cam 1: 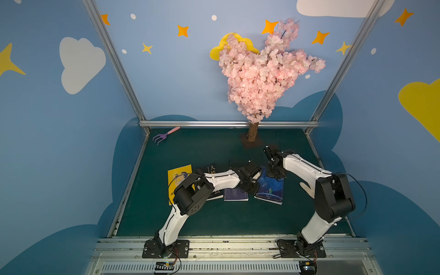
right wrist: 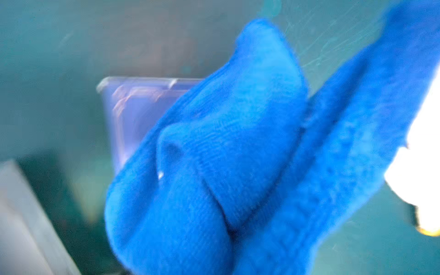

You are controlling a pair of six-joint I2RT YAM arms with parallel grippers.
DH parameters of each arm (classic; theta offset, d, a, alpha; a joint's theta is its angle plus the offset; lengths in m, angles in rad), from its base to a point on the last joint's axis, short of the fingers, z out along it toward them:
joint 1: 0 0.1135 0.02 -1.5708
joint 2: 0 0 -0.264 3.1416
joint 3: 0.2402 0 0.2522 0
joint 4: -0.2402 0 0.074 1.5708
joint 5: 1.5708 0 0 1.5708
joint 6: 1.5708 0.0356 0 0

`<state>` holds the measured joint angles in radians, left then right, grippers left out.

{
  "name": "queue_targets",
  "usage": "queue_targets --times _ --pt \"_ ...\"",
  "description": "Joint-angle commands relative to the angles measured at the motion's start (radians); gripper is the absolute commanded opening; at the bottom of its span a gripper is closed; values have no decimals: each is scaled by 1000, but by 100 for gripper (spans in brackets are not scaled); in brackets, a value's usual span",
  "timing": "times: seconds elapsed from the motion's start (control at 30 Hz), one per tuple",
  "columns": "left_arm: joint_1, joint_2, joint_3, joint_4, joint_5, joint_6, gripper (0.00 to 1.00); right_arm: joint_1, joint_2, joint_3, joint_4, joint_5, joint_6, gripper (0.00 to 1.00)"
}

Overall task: Wipe the cover of the book
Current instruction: Wipe the dirt from the cover of the book, then adjust the book at the center of the board.

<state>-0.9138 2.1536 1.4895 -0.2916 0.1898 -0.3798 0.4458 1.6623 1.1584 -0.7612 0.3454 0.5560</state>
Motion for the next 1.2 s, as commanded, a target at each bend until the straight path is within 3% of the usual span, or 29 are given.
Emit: queue_targets --times 0.0,0.27,0.4,0.5,0.6,0.73,0.87,1.03,1.17 --pt "-23 35 -53 -52 28 35 13 32 -65 -101 143 120 -1 0" --pt "-29 21 0 -34 17 -38 14 -22 -204 -194 109 257 193 0" --pt "-42 -48 -1 -58 -11 -110 14 -58 -306 -297 212 204 218 0" --pt "-39 -170 -62 -75 -104 -153 15 -59 -316 -361 344 137 236 0" --pt "-13 -303 -139 -114 -201 -184 17 -55 -287 -303 280 96 213 0" --pt "71 -457 -246 -163 -226 -217 19 -43 -259 -232 163 143 200 0" --pt "206 -559 -366 -164 -197 -212 20 -30 -275 -249 183 133 188 0" --pt "375 -621 -517 -107 -99 -234 21 -24 -296 -261 209 110 170 0" --pt "437 -599 -551 -115 -34 -214 22 -20 -315 -275 238 92 154 0"
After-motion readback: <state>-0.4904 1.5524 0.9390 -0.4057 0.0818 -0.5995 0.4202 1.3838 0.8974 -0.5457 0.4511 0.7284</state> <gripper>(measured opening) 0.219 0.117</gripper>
